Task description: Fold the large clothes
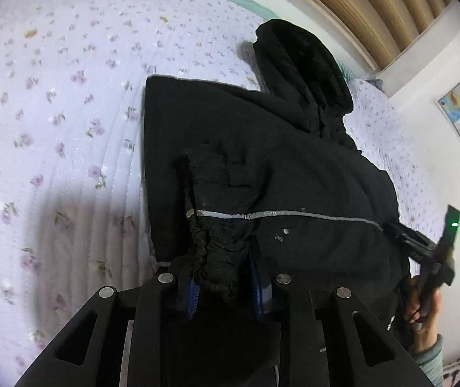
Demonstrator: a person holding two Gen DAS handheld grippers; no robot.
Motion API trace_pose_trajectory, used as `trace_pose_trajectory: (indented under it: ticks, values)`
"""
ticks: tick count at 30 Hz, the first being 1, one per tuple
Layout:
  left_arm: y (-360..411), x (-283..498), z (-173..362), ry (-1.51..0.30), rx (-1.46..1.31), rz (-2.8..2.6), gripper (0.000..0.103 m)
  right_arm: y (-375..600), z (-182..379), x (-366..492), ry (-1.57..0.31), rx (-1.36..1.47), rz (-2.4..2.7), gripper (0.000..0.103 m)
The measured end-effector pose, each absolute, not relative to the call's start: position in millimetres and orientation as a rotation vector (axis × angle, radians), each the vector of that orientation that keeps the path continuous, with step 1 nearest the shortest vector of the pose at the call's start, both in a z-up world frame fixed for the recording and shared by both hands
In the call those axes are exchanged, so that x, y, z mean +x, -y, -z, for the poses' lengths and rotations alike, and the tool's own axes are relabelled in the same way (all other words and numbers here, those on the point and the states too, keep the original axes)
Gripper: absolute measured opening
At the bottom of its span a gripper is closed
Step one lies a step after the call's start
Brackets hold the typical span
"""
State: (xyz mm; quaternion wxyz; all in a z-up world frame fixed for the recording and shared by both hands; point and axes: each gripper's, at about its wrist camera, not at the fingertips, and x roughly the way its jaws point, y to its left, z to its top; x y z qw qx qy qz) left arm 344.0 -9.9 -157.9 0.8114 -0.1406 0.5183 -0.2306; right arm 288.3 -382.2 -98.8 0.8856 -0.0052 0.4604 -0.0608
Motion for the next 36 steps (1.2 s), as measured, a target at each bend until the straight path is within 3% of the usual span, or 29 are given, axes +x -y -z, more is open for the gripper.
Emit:
trace_pose_trajectory:
  ticks: [6,11,14,16,22,28,36]
  values:
    - [18,326,130,-1.018,-0.175,0.48,0.034,370,114,300,-0.977,-0.098,0.196,0.064]
    - [16,299,72,-0.83,-0.134,0.494,0.068,367,85,287,-0.957,-0.022,0.116,0.064]
    - [41,296,52,-0.825,-0.121,0.573,0.069,354,60,274,-0.917,0.168,-0.091,0.067]
    - [60,304,58,-0.883,-0.121,0.594,0.069,336,56,274,-0.902,0.124,-0.085,0.073]
    - [84,336,156,-1.109,-0.139,0.509,0.066,319,106,278,-0.977,-0.061,0.057,0.073]
    - [101,320,166,-1.011,0.006,0.44,0.068,326,127,266,-0.869,-0.054,0.027,0.077]
    - [93,310,169,-0.905,-0.003,0.459,0.068,324,134,251,-0.796,-0.031,0.024,0.077]
